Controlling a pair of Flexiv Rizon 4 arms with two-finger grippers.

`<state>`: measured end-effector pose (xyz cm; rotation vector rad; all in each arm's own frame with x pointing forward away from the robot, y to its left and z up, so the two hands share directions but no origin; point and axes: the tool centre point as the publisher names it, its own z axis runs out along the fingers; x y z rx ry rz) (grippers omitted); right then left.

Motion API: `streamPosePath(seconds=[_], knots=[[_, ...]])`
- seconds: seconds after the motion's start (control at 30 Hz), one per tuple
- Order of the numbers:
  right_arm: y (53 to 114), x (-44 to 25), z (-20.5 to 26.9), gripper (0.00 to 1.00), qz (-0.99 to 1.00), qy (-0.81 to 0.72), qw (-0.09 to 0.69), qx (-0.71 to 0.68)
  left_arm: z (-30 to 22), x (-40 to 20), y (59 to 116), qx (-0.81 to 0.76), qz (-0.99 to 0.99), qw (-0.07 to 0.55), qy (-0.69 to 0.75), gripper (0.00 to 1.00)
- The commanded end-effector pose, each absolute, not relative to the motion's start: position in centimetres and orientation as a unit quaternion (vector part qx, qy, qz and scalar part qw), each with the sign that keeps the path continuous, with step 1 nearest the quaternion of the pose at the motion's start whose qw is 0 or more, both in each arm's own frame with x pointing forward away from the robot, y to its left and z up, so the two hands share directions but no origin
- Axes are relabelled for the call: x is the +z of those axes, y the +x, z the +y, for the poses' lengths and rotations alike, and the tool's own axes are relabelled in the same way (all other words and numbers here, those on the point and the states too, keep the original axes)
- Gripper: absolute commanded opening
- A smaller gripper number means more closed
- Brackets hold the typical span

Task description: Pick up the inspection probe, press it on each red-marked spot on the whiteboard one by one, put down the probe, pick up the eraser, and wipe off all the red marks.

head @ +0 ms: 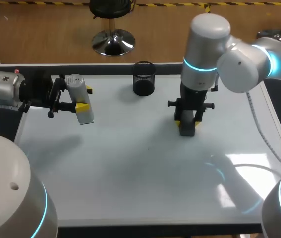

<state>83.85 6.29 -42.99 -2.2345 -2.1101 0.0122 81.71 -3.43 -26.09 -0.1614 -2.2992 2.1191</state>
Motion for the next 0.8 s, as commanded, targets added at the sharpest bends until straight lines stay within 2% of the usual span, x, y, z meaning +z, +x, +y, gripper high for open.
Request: streamPosePath(seconds=[0.03,0.27,0.53,0.8], knots=[[83.7,-46.4,4.5,0.00,-0.683,-0.730,0.031,0.005,-3.4,-26.0,81.7,0.677,-0.734,0.005,-0.053,0.00],[83.7,-43.7,4.8,0.00,-0.682,-0.731,0.013,-0.008,-3.4,-26.0,81.7,0.677,-0.734,0.005,-0.053,0.00],[83.4,-41.5,7.6,0.00,-0.700,-0.713,-0.002,-0.020,-3.4,-26.0,81.7,0.677,-0.734,0.005,-0.053,0.00],[82.9,-42.0,10.8,0.00,-0.717,-0.697,0.006,-0.018,-3.4,-26.0,81.7,0.677,-0.734,0.005,-0.053,0.00]])
